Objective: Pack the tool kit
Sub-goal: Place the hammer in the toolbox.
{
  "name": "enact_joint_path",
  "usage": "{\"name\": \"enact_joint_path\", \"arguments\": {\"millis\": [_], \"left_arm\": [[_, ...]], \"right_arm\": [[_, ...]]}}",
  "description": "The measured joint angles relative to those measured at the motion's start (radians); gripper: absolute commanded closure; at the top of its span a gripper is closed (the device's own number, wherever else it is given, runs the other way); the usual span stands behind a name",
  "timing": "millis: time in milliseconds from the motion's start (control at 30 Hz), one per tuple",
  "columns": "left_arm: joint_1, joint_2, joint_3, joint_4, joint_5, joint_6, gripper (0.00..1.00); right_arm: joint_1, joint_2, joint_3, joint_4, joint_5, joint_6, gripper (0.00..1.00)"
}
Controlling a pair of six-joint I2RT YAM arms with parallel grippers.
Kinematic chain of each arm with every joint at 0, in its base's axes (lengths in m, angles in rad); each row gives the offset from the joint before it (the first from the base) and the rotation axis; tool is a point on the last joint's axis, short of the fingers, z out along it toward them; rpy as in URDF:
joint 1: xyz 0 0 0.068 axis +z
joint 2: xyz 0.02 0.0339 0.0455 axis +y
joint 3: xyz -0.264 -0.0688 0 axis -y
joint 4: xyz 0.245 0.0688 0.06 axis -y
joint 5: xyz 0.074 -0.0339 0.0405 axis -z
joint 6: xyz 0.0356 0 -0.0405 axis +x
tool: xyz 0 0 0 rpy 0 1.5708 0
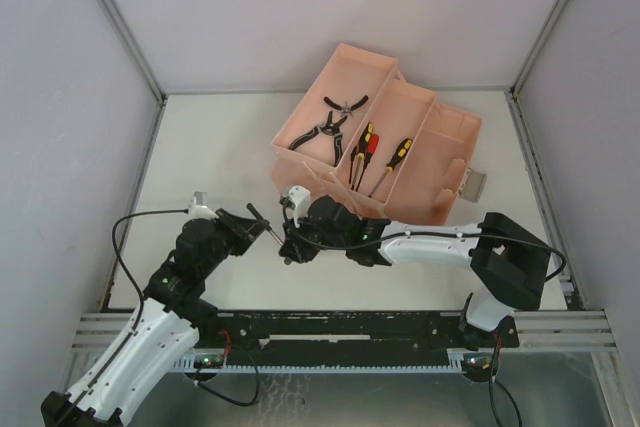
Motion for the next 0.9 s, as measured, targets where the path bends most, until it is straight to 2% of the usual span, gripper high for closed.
{"name": "enact_joint_path", "arguments": {"millis": [167, 300, 533, 900], "left_arm": [[-0.001, 0.003, 0.0, 0.001, 0.003, 0.0, 0.65], [-0.001, 0.003, 0.0, 0.002, 0.003, 0.0, 0.6], [-0.001, 0.003, 0.0, 0.0, 0.003, 0.001, 0.59], [-0.001, -0.036, 0.0, -0.011, -0.001, 0.028, 0.27]], "right_arm": [[0.0, -0.008, 0.0, -0.013, 0.003, 0.003, 1.0], [0.0, -0.02, 0.0, -0.021, 0.006, 0.003, 1.0], [0.0, -0.022, 0.0, -0.029, 0.006, 0.003, 1.0], [0.0, -0.061, 0.0, -0.058, 0.029, 0.003, 1.0]]}}
